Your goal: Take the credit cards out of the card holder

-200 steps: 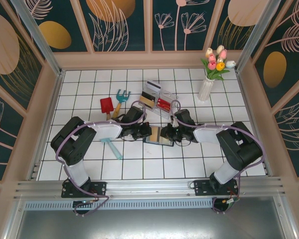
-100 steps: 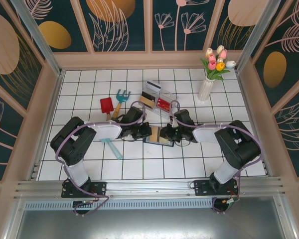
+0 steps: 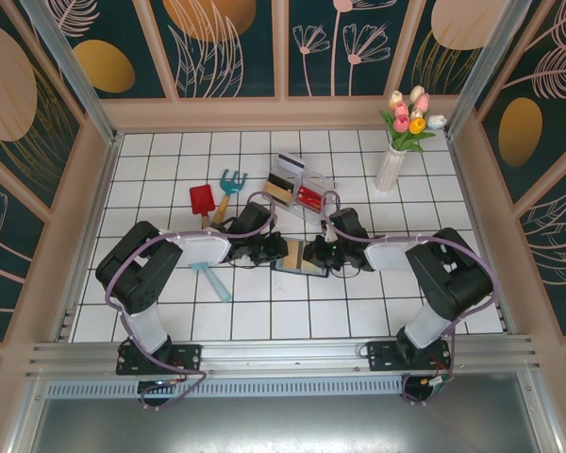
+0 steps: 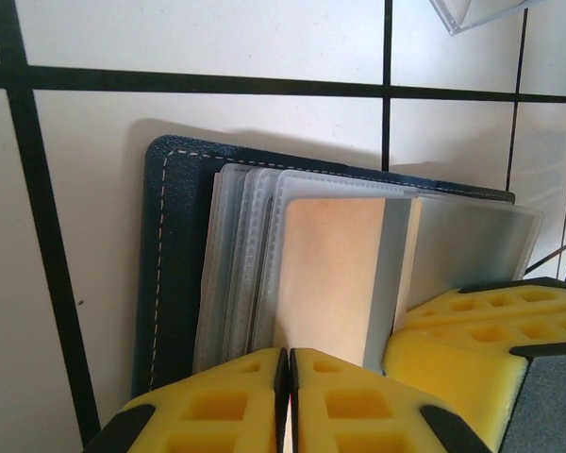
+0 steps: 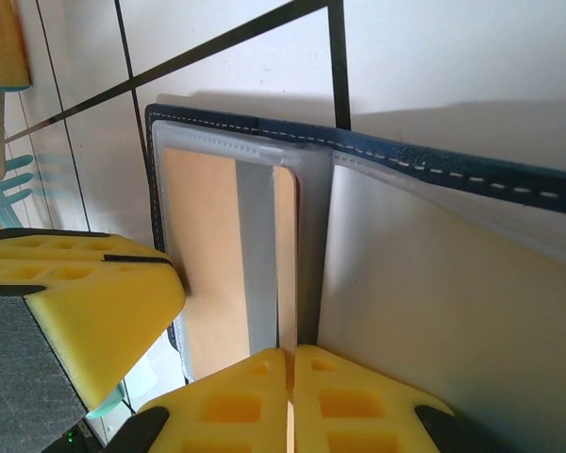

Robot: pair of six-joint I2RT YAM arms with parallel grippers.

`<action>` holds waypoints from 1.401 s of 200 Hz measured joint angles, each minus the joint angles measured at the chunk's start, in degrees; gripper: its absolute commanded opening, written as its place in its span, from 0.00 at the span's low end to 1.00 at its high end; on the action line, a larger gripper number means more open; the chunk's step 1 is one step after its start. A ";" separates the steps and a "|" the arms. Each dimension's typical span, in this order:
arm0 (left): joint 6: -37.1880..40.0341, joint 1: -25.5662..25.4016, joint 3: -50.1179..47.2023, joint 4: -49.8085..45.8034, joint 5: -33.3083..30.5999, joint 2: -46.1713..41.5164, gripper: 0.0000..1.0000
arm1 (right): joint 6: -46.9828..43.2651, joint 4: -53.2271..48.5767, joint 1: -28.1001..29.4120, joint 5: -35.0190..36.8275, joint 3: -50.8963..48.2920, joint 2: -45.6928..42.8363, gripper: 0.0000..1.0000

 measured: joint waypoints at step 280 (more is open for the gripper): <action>-0.24 -0.37 0.42 -1.22 -1.09 -0.13 0.07 | 2.14 0.68 0.07 0.83 -2.60 -2.58 0.24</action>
